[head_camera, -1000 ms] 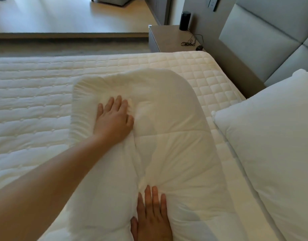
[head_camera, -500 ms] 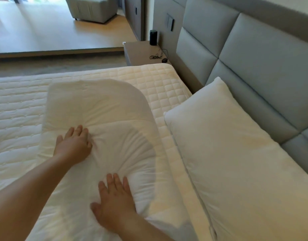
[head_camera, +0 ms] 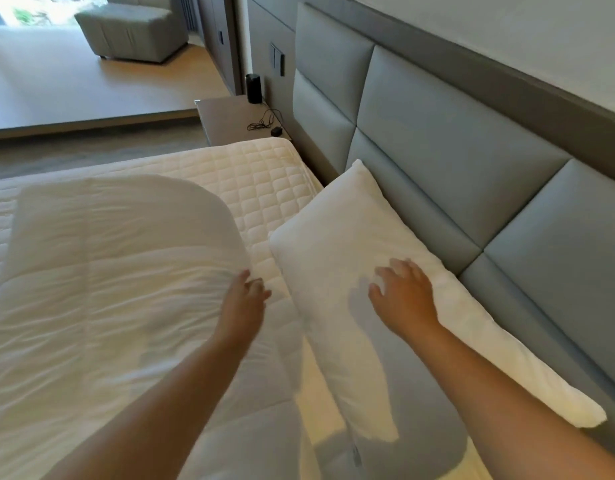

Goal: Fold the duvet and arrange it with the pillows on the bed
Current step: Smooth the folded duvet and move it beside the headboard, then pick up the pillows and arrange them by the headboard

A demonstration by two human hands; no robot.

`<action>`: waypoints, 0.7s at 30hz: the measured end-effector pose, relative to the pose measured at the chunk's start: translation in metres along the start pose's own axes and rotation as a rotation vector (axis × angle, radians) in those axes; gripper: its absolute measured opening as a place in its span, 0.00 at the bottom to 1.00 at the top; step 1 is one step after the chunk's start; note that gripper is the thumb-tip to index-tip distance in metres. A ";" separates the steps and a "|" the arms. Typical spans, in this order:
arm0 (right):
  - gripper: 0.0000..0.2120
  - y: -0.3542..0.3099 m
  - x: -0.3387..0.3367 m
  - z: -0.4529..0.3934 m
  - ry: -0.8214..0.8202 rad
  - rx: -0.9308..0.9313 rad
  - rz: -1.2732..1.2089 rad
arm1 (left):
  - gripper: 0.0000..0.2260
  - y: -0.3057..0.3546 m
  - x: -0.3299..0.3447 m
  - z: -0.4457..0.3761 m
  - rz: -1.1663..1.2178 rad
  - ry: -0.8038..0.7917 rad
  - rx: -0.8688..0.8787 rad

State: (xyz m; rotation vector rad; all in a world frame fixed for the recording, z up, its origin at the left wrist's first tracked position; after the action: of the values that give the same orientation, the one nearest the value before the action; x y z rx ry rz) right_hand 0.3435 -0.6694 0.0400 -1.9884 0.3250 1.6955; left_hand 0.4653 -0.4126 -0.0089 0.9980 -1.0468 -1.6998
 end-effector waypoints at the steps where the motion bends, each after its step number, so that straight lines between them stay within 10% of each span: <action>1: 0.20 0.031 -0.001 -0.010 -0.019 0.079 0.081 | 0.09 -0.017 0.038 0.004 0.125 -0.066 -0.138; 7: 0.28 0.126 0.025 -0.018 -0.165 0.351 0.058 | 0.24 -0.132 0.137 0.016 0.014 -0.058 -0.545; 21: 0.33 0.150 0.051 -0.028 -0.145 0.332 0.017 | 0.33 -0.206 0.159 -0.013 0.095 0.213 -0.620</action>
State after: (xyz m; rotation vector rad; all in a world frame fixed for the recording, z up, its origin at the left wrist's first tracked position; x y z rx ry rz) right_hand 0.3044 -0.8032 -0.0398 -1.6197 0.5347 1.6618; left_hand 0.3774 -0.5117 -0.2328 0.6872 -0.3762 -1.6434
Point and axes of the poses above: each hand's wrist, its own z-axis away from the middle knuckle, its own x-axis out of the palm, y = z × x, the point moved 8 cm from there along -z, towards the middle knuckle, and after that the axes turned 2 degrees about -z, right-handed, at the moved point
